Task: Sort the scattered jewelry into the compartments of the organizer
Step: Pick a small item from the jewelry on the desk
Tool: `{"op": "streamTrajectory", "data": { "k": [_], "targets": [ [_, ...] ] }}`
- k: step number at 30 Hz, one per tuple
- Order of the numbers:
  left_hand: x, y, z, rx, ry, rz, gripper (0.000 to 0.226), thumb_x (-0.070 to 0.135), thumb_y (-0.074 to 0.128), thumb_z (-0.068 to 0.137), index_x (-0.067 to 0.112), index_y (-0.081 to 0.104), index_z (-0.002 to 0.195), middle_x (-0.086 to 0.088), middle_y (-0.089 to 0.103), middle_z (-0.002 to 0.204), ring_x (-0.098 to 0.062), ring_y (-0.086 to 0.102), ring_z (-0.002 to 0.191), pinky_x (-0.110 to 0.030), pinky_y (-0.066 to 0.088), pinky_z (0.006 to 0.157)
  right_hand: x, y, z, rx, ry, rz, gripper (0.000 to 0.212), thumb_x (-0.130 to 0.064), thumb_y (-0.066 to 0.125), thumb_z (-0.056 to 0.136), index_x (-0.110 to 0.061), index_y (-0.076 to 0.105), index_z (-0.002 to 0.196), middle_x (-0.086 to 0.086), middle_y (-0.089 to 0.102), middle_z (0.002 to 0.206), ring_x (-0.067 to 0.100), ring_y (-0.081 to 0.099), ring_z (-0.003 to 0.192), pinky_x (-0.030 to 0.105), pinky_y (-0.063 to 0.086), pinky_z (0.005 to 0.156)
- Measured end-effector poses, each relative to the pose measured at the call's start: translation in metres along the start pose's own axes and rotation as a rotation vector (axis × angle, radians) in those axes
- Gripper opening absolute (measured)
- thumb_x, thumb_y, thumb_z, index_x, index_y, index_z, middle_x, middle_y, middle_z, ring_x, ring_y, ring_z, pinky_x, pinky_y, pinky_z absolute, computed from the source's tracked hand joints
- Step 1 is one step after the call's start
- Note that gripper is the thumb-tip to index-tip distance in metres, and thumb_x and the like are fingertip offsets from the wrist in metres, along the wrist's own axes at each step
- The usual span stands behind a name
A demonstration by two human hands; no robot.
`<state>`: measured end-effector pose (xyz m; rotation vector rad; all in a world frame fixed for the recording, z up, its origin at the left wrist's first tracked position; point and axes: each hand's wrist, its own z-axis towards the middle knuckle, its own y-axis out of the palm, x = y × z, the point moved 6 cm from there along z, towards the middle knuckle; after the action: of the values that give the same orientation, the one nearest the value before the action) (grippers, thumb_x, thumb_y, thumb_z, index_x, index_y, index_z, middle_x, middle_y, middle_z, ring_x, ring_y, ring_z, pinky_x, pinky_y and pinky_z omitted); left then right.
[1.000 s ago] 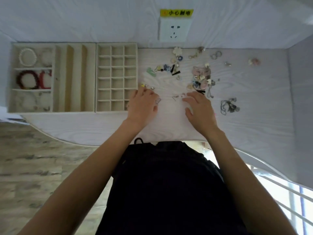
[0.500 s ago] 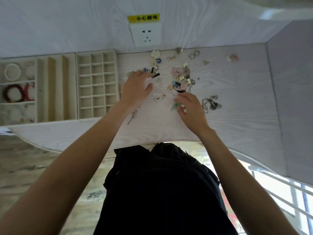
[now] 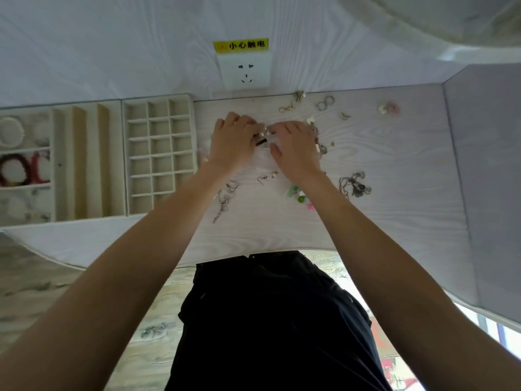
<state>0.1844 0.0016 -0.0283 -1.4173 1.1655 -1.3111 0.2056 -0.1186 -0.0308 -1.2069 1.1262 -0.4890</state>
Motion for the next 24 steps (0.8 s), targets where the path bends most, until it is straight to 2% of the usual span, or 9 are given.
{"op": "streamTrajectory", "data": {
  "k": [5,10,13,15,17,18,20,22,24],
  "targets": [
    [0.005,0.004,-0.023,0.032,0.011,-0.045,0.029,0.017,0.052,0.089,0.026,0.068,0.111,0.003,0.063,0.114,-0.028,0.048,0.108,-0.037,0.033,0.084,-0.007,0.009,-0.002,0.011,0.010,-0.122,0.025,-0.026,0.049,0.094,-0.019,0.064,0.113,-0.002,0.061,0.120,0.024,0.042,0.121,0.037,0.026,0.099],
    [0.007,0.000,-0.022,0.114,0.037,-0.098,0.020,0.021,0.058,0.087,0.025,0.073,0.100,0.003,0.068,0.101,-0.029,0.055,0.096,-0.038,0.037,0.079,-0.002,0.001,-0.009,0.132,0.023,-0.098,0.018,-0.021,0.055,0.091,-0.014,0.071,0.094,0.004,0.069,0.099,0.028,0.052,0.106,0.037,0.034,0.095],
    [0.002,-0.020,-0.022,0.267,0.119,-0.240,0.022,0.027,0.054,0.087,0.021,0.074,0.092,0.002,0.070,0.090,-0.025,0.059,0.084,-0.034,0.041,0.072,-0.007,-0.020,-0.016,0.255,0.048,0.043,0.015,-0.020,0.056,0.089,-0.012,0.069,0.090,0.004,0.069,0.090,0.025,0.059,0.094,0.034,0.042,0.088],
    [-0.002,-0.041,-0.031,0.339,0.140,-0.375,0.020,0.025,0.055,0.089,0.018,0.073,0.096,0.002,0.068,0.093,-0.017,0.059,0.085,-0.027,0.042,0.074,-0.016,-0.036,-0.020,0.282,0.077,0.273,0.012,-0.019,0.055,0.090,-0.013,0.066,0.090,-0.002,0.066,0.085,0.011,0.059,0.080,0.022,0.046,0.072],
    [-0.009,-0.056,-0.048,0.299,0.067,-0.582,0.017,0.023,0.057,0.092,0.018,0.070,0.101,0.006,0.067,0.095,-0.007,0.059,0.085,-0.016,0.042,0.077,-0.034,-0.045,-0.026,0.263,0.082,0.503,0.008,-0.016,0.056,0.091,-0.012,0.063,0.092,-0.006,0.063,0.082,0.000,0.056,0.071,0.012,0.045,0.064],
    [-0.015,-0.059,-0.059,0.247,0.002,-0.685,0.015,0.023,0.057,0.093,0.019,0.069,0.102,0.009,0.066,0.095,-0.003,0.059,0.084,-0.013,0.043,0.077,-0.044,-0.043,-0.030,0.216,0.099,0.602,0.007,-0.016,0.057,0.091,-0.012,0.061,0.095,-0.007,0.062,0.081,-0.001,0.058,0.069,0.012,0.046,0.062],
    [-0.028,-0.052,-0.086,0.149,-0.163,-0.901,0.008,0.023,0.062,0.091,0.022,0.065,0.098,0.010,0.066,0.088,-0.005,0.063,0.080,-0.016,0.048,0.075,-0.059,-0.025,-0.039,0.063,0.178,0.765,0.011,-0.021,0.061,0.089,-0.015,0.058,0.098,-0.005,0.063,0.080,0.006,0.064,0.065,0.019,0.051,0.060],
    [-0.053,-0.041,-0.120,0.153,-0.363,-1.025,0.007,0.019,0.068,0.086,0.021,0.063,0.090,0.007,0.067,0.081,-0.005,0.063,0.074,-0.019,0.050,0.071,-0.080,0.003,-0.048,-0.089,0.218,0.848,0.012,-0.021,0.068,0.085,-0.019,0.058,0.092,-0.002,0.064,0.076,0.016,0.067,0.065,0.031,0.056,0.062],
    [-0.074,-0.032,-0.146,0.178,-0.486,-1.025,0.008,0.019,0.070,0.084,0.025,0.064,0.086,0.012,0.066,0.076,-0.001,0.061,0.069,-0.019,0.049,0.070,-0.094,0.022,-0.054,-0.168,0.185,0.842,0.012,-0.015,0.072,0.080,-0.021,0.062,0.084,-0.003,0.067,0.077,0.015,0.066,0.069,0.029,0.056,0.068]
  ]
}}
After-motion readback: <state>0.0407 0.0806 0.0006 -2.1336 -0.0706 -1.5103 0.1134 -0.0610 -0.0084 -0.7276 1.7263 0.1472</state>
